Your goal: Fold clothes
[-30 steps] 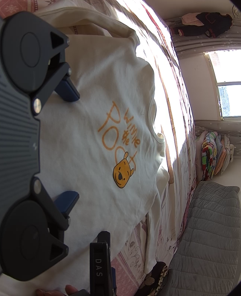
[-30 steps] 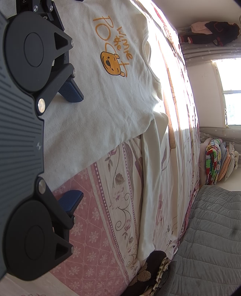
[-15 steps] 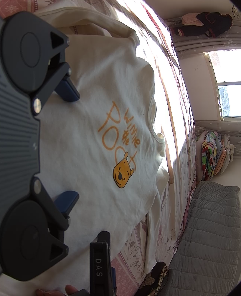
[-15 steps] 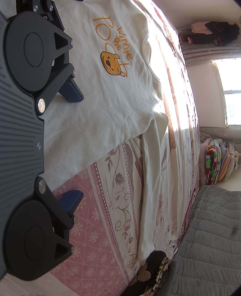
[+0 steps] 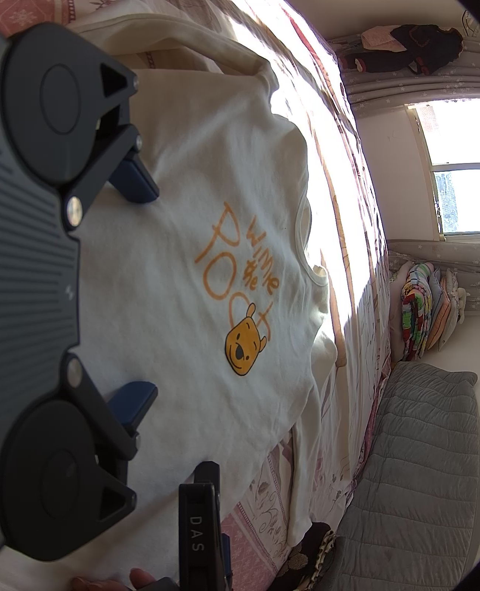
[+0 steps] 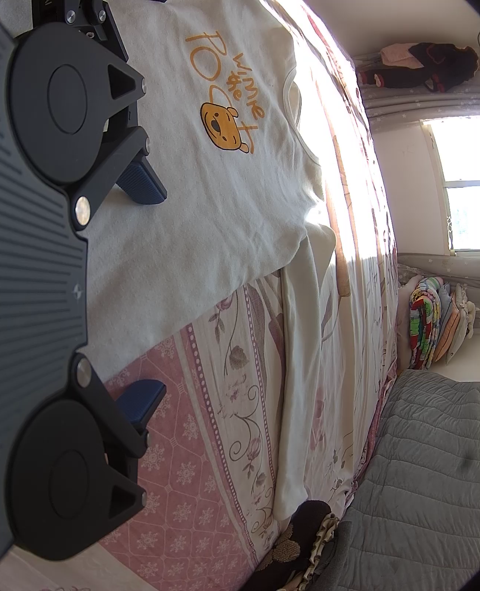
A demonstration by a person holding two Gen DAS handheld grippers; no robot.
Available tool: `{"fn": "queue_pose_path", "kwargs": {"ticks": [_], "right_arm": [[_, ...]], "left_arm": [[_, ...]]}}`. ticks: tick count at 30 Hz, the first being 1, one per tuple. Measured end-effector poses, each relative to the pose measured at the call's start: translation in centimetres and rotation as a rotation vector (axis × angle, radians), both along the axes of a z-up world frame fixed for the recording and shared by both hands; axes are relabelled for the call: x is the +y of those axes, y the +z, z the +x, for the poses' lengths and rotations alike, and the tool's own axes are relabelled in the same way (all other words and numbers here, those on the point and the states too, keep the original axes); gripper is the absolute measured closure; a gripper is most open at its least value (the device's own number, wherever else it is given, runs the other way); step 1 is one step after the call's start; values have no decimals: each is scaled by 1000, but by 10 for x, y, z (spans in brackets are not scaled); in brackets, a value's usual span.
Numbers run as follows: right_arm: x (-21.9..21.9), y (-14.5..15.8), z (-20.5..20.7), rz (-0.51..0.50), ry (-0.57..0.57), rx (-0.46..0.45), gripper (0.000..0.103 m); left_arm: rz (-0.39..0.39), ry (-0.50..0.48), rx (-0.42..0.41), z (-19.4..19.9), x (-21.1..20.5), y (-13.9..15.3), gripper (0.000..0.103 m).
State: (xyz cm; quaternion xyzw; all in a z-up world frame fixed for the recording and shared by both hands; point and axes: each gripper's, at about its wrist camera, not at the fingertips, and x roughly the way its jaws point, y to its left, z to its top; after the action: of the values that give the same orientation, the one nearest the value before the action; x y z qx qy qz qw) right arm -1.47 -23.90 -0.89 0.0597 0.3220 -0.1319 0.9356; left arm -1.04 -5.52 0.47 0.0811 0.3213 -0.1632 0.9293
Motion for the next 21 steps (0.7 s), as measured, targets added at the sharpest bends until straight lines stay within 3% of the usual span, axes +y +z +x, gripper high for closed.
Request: {"fn": "queue_pose_path", "kwargs": {"ticks": [21], "right_arm": [[1,0,1,-6,-4,2,0]], "left_arm": [[0,0,0,0,0,0,0]]}}
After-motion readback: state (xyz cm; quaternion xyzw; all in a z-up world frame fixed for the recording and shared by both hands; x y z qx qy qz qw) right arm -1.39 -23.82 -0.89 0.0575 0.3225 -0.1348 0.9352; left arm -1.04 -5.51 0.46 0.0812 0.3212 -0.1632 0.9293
